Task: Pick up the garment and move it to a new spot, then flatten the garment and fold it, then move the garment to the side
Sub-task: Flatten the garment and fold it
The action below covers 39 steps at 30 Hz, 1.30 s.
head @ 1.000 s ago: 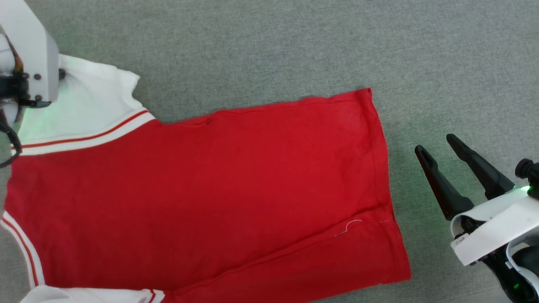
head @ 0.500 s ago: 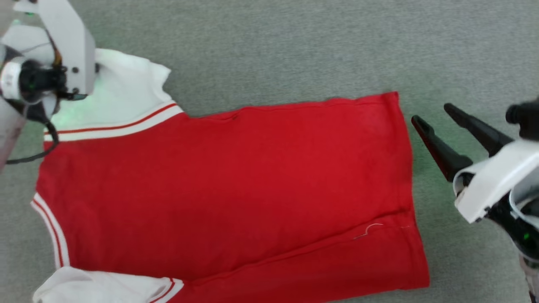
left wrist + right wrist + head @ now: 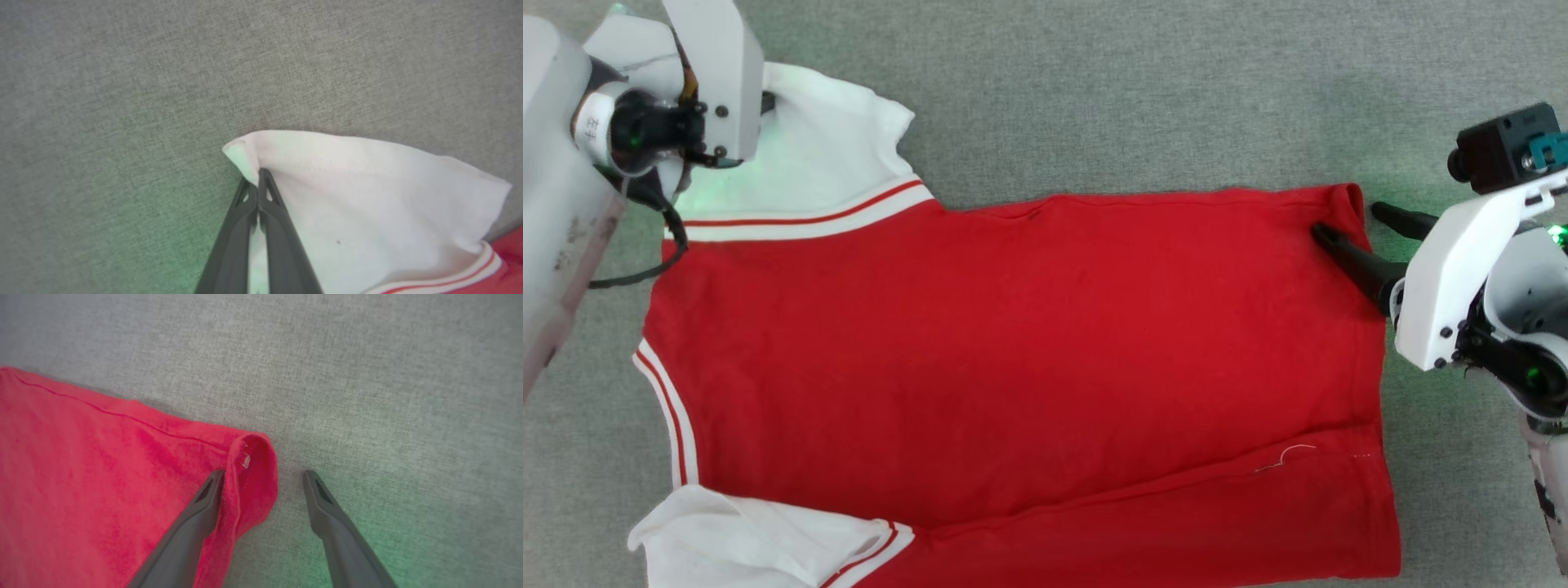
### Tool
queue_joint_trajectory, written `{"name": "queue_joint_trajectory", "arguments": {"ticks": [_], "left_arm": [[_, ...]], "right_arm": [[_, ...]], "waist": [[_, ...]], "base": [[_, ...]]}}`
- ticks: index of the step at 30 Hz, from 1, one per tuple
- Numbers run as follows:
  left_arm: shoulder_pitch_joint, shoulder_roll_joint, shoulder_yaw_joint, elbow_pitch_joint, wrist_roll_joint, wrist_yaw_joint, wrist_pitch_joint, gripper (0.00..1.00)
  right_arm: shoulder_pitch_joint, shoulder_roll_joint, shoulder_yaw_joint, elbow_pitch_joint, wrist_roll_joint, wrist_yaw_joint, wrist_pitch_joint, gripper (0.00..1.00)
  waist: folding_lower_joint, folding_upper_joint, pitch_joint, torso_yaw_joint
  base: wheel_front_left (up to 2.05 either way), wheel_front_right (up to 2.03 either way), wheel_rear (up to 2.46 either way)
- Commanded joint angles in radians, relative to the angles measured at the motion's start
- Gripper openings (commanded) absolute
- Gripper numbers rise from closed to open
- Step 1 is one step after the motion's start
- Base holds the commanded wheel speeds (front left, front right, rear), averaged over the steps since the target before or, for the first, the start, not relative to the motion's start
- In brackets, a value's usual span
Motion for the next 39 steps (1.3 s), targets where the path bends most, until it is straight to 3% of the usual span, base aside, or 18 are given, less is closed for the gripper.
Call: {"name": "queue_joint_trajectory", "arguments": {"ticks": [1, 2, 10, 25, 30, 35, 39], "left_arm": [[0.018, -0.006, -0.012, 0.026, 0.003, -0.007, -0.001, 0.0], [0.018, -0.011, -0.013, 0.033, 0.002, -0.01, -0.003, 0.0], [0.011, -0.04, -0.011, 0.081, -0.004, -0.033, -0.023, 0.0], [0.009, -0.073, 0.019, 0.089, -0.027, -0.083, -0.129, 0.0], [0.041, -0.044, 0.018, 0.033, -0.036, -0.096, -0.151, 0.0], [0.105, 0.024, 0.014, -0.067, -0.053, -0.098, -0.147, 0.0], [0.181, 0.101, 0.018, -0.197, -0.07, -0.061, -0.143, 0.0]], "right_arm": [[-0.002, 0.009, 0.023, 0.033, 0.014, 0.0, 0.06, 0.9], [-0.005, 0.009, 0.026, 0.043, 0.015, 0.0, 0.086, 0.0], [-0.059, 0.008, 0.018, 0.06, 0.011, 0.0, 0.207, 0.0], [-0.051, -0.047, -0.002, 0.029, 0.018, 0.0, 0.144, 0.0], [0.007, -0.094, 0.003, -0.007, 0.051, 0.0, 0.116, 0.0], [0.088, -0.131, -0.02, -0.044, 0.079, 0.0, 0.091, 0.0], [0.171, -0.151, -0.05, -0.081, 0.092, 0.0, 0.082, 0.0]], "waist": [[0.0, 0.0, 0.003, 0.008], [0.0, 0.0, 0.003, 0.009], [0.0, 0.0, -0.009, 0.024], [0.0, 0.0, -0.128, 0.096], [0.0, 0.0, -0.183, 0.129], [0.0, 0.0, -0.232, 0.155], [0.0, 0.0, -0.264, 0.174]], "base": [[0.0, 0.0, 0.0], [0.0, 0.0, 0.0], [0.0, 0.0, 0.0], [0.0, 0.0, 0.0], [0.0, 0.0, 0.0], [0.0, 0.0, 0.0], [0.0, 0.0, 0.0]]}}
